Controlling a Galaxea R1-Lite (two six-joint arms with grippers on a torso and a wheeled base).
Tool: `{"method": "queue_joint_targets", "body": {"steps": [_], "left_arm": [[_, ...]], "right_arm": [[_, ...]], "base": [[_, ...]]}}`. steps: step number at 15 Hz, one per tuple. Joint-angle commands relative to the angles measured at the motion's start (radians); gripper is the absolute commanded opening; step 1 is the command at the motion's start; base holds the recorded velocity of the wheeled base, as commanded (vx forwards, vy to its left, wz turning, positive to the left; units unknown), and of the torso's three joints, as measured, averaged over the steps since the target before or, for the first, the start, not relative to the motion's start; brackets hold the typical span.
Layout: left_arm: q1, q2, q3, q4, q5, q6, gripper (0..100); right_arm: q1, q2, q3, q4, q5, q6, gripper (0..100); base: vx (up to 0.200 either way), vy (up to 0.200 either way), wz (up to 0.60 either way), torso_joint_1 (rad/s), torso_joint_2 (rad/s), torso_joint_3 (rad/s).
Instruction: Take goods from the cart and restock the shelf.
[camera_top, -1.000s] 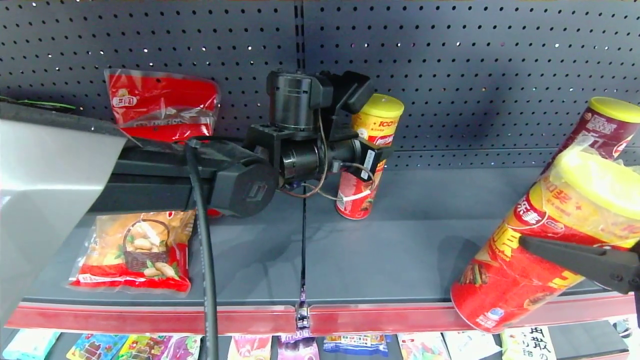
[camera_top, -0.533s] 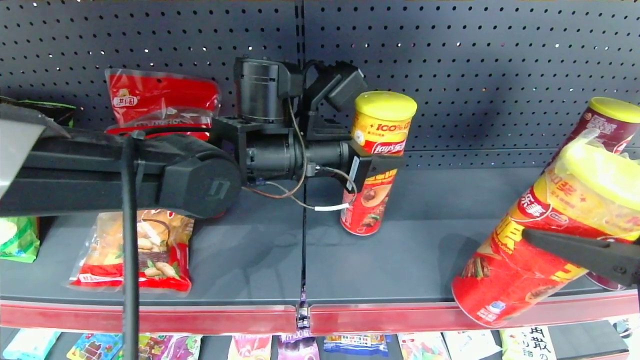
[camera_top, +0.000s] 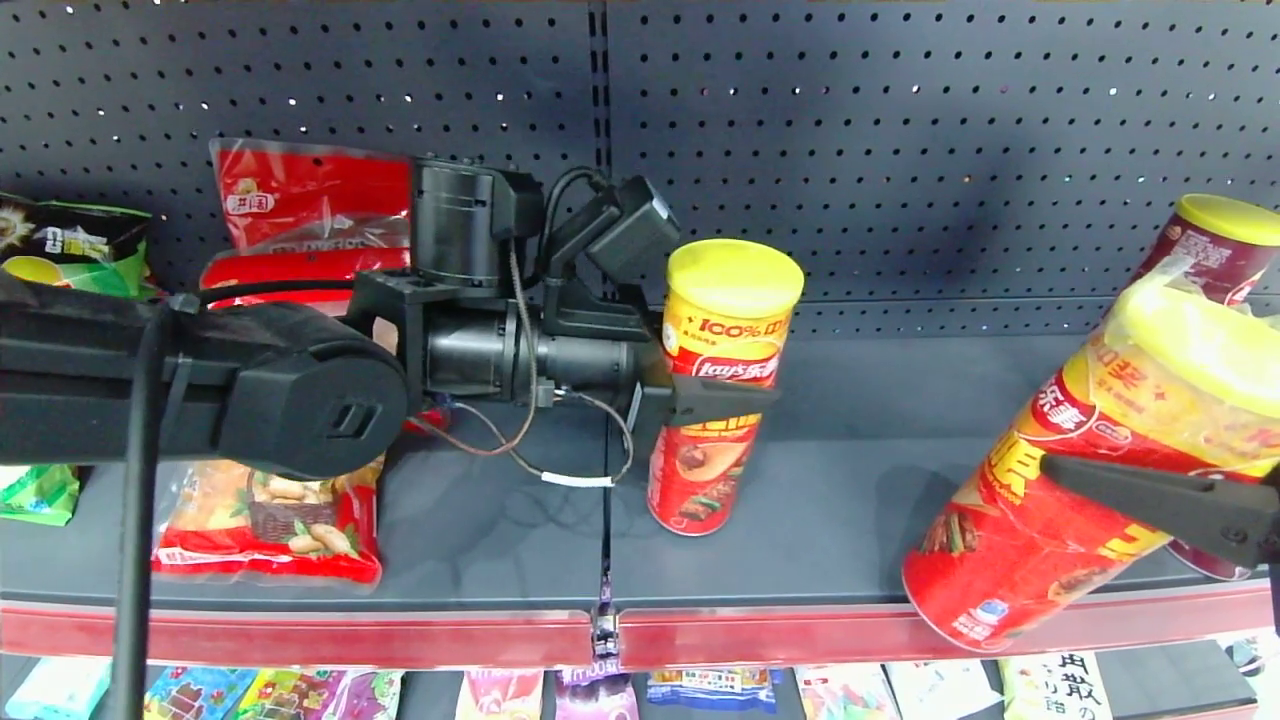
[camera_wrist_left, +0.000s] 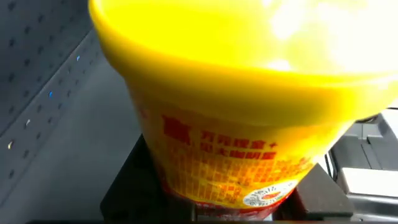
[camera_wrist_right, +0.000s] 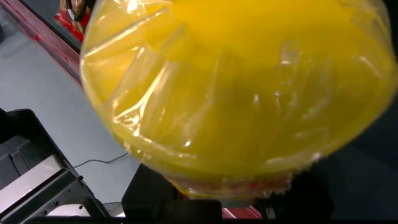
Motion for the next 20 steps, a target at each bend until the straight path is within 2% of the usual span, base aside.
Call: {"method": "queue_joint_targets", "body": {"steps": [1,10,16,20], "left_arm": [[0.003,-0.029,0.045,-0.001,-0.015,-0.002,0],[-0.005,-0.022,0.075,-0.014,-0.101,-0.005,0],[-0.026,-0.023,0.107,-0.017,-0.103,-0.009,0],[-0.026,-0.045,0.140,-0.017,-0.101,-0.022,0]], "right_arm": [[0.000,0.008,-0.010,-0.001,0.001,0.001,0],[0.000,0.031,-0.030,-0.001,0.001,0.004,0],[-0.014,0.056,-0.056,-0.001,-0.001,0.005,0],[-0.043,0.096,-0.098,-0.001,0.002,0.004,0]], "base": [[0.000,0.000,0.00,0.000,0.00,0.000],[0.000,0.000,0.00,0.000,0.00,0.000],[0.000,0.000,0.00,0.000,0.00,0.000],[0.000,0.000,0.00,0.000,0.00,0.000]]}}
